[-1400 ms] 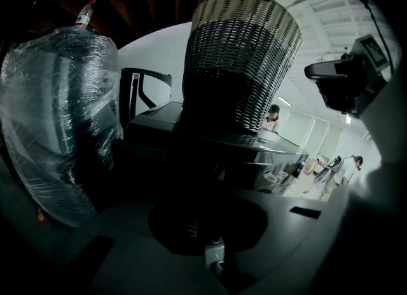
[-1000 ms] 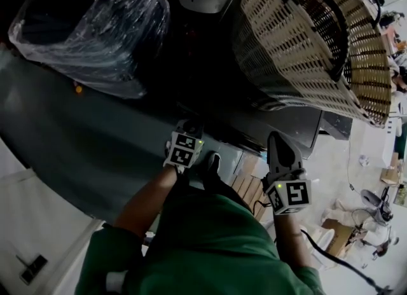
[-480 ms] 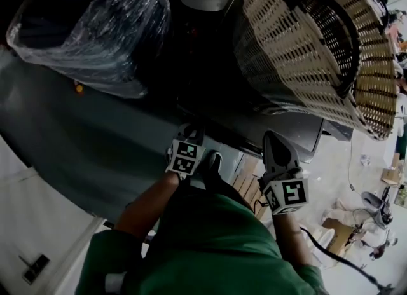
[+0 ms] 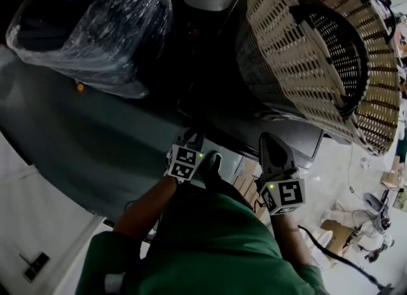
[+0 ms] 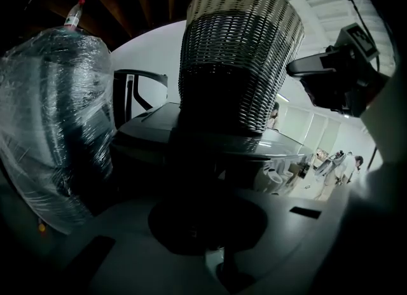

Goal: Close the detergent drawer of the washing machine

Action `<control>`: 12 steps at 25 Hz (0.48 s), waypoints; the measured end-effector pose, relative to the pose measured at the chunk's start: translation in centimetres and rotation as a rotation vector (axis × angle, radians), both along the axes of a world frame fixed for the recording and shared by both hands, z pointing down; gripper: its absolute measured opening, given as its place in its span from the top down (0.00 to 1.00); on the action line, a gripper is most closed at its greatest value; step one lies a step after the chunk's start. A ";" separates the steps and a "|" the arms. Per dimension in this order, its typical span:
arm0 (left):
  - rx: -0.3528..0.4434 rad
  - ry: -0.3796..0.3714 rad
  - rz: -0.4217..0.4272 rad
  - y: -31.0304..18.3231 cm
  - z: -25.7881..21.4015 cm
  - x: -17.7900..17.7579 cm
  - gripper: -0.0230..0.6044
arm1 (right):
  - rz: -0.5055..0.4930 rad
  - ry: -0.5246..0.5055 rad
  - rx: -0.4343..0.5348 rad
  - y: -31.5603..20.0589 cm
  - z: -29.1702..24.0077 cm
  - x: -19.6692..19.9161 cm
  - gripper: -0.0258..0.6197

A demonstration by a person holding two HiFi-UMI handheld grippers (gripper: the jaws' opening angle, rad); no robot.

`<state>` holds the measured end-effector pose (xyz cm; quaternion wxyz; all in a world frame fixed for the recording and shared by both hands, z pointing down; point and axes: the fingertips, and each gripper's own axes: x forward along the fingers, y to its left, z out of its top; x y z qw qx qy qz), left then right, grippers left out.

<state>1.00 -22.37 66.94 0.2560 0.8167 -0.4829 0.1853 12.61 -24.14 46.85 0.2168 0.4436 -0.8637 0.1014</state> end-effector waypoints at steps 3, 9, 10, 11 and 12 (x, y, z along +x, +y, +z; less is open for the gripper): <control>-0.004 0.001 0.016 -0.1 0.0 0.0 0.93 | -0.012 0.000 0.002 -0.5 -0.1 -0.2 0.94; 0.010 0.018 -0.011 -0.4 0.0 0.2 0.93 | -0.021 0.010 -0.006 -0.9 0.0 0.0 0.94; 0.010 0.023 -0.019 -0.6 0.1 0.1 0.93 | -0.022 0.010 -0.009 -0.9 0.1 0.0 0.94; 0.010 0.027 -0.026 -0.7 0.1 0.1 0.93 | -0.025 0.012 -0.011 -0.9 0.1 0.0 0.94; 0.012 0.033 -0.030 -0.7 0.1 0.1 0.93 | -0.029 0.018 -0.016 -0.8 0.2 0.0 0.94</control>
